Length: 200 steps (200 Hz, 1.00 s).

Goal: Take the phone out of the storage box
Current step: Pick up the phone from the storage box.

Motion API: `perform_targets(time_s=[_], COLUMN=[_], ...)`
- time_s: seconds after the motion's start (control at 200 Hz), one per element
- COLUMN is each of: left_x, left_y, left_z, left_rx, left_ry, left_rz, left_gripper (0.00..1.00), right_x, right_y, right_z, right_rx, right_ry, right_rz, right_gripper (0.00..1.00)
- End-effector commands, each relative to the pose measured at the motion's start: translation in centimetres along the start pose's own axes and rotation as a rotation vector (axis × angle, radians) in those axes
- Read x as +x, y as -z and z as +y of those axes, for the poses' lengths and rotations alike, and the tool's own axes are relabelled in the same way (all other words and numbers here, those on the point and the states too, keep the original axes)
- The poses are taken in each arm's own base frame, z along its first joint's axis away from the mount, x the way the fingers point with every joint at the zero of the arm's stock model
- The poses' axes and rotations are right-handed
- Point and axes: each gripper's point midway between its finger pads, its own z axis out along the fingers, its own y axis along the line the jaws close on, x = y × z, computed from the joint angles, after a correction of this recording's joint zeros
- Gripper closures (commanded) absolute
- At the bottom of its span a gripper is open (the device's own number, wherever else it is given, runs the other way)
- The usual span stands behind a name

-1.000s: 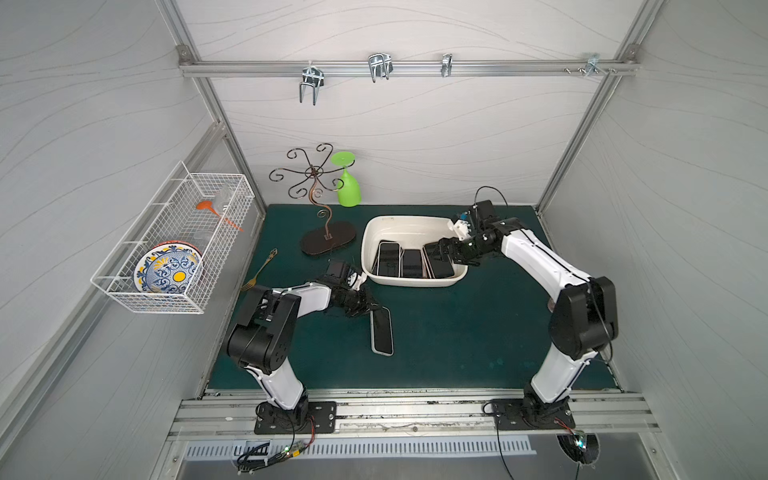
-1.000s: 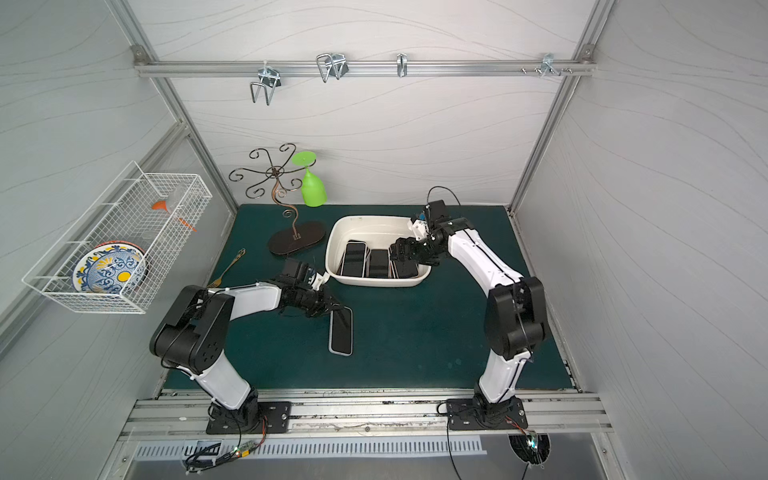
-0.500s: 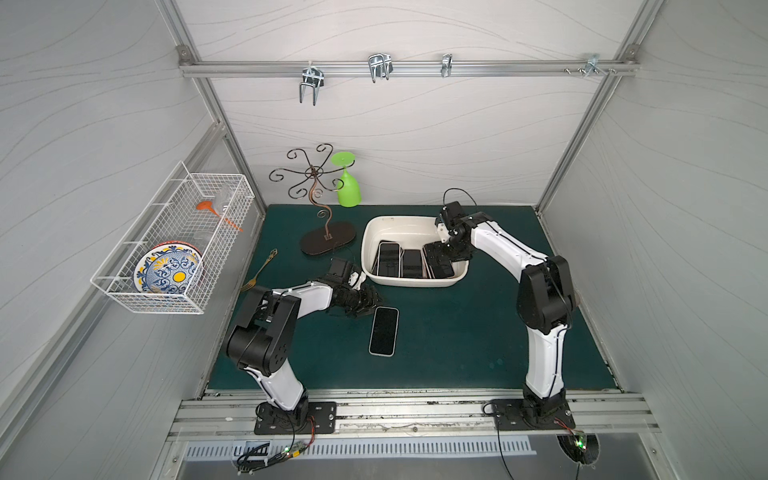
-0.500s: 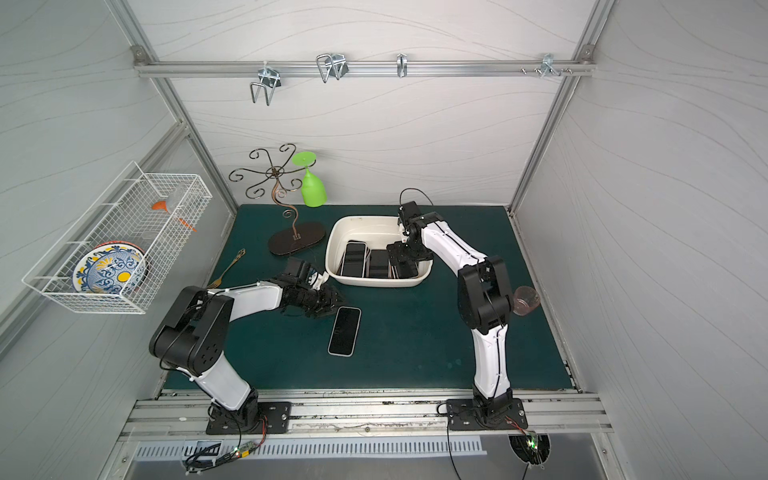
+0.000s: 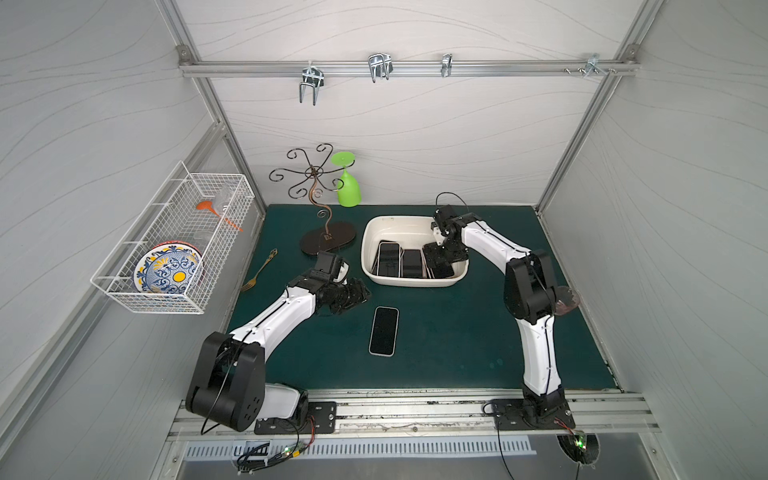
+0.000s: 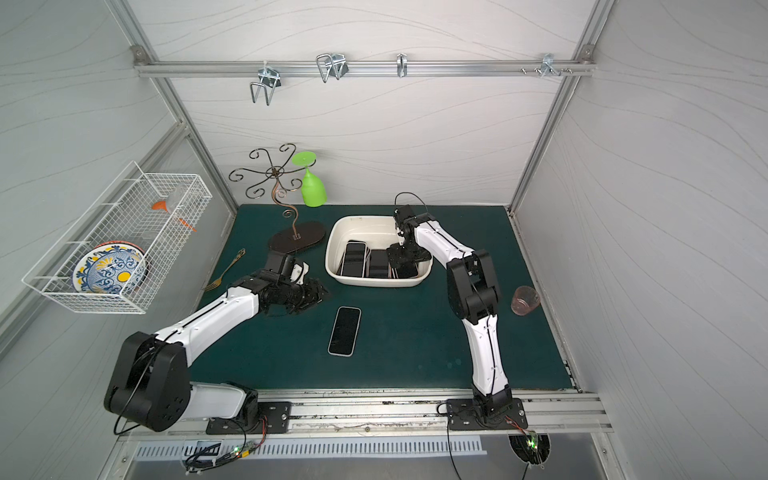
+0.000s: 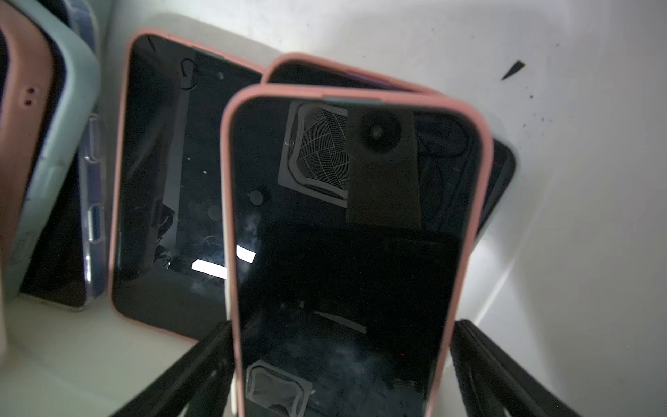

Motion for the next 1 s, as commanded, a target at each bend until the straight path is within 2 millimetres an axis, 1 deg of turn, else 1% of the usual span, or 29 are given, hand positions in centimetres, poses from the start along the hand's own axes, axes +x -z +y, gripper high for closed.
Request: perform_targets(time_s=[0.0, 0.085, 0.13, 0.2, 0.235, 0.275, 0.36, 0.41, 0.525, 0.57, 0.665, 0.755, 0.835, 0.916, 0.996], left_x=[-0.9, -1.1, -1.3, -1.5, -1.7, -1.9, -2.7, -3.3, -5.0, -5.7, -7.3, -8.9, -10.1, -10.6, -10.6], left_y=[2.0, 2.8, 3.3, 4.0, 4.3, 4.7, 5.7, 6.4, 7.8, 8.0, 7.8, 6.9, 5.3, 3.6, 2.1], left_z=[-0.9, -1.5, -1.9, -2.4, -2.7, -3.1, -4.6, -5.9, -9.9, -11.3, -14.3, -16.5, -18.0, -20.0, -22.3], left_rx=[-0.019, -0.01, -0.002, 0.007, 0.012, 0.019, 0.07, 0.116, 0.237, 0.271, 0.332, 0.38, 0.395, 0.437, 0.478], left_ry=[-0.022, -0.033, -0.04, -0.051, -0.057, -0.063, -0.067, -0.063, -0.077, -0.081, -0.088, -0.059, -0.039, -0.028, -0.037], left_rz=[-0.041, -0.06, -0.068, -0.08, -0.09, -0.099, -0.132, -0.152, -0.194, -0.201, -0.206, -0.217, -0.208, -0.191, -0.166], left_gripper=[0.34, 0.34, 0.34, 0.34, 0.34, 0.34, 0.34, 0.34, 0.34, 0.34, 0.33, 0.33, 0.33, 0.33, 0.33], right_x=[1.0, 1.0, 0.9, 0.8, 0.7, 0.6, 0.0, -0.5, -1.2, -1.2, -0.6, 0.3, 1.2, 1.9, 2.7], right_y=[-0.8, -0.6, 0.0, 0.4, 0.7, 1.1, 2.8, 4.3, 7.9, 9.2, 11.3, 12.9, 14.0, 14.8, 15.2], right_z=[-0.5, -0.4, -0.3, -0.1, -0.1, 0.0, 0.2, 0.3, 0.7, 1.0, 1.4, 2.1, 2.9, 3.8, 4.7], right_rx=[0.036, 0.033, 0.027, 0.012, 0.011, 0.008, 0.002, -0.003, -0.026, -0.04, -0.069, -0.115, -0.154, -0.195, -0.238], right_ry=[0.015, 0.012, 0.011, 0.014, 0.015, 0.015, 0.013, 0.01, 0.017, 0.021, 0.027, 0.027, 0.023, 0.032, 0.038], right_rz=[0.05, 0.046, 0.037, 0.022, 0.02, 0.018, -0.023, -0.061, -0.128, -0.146, -0.172, -0.188, -0.2, -0.207, -0.202], right_gripper=[0.16, 0.29, 0.36, 0.44, 0.52, 0.59, 0.68, 0.69, 0.71, 0.72, 0.73, 0.73, 0.72, 0.71, 0.71])
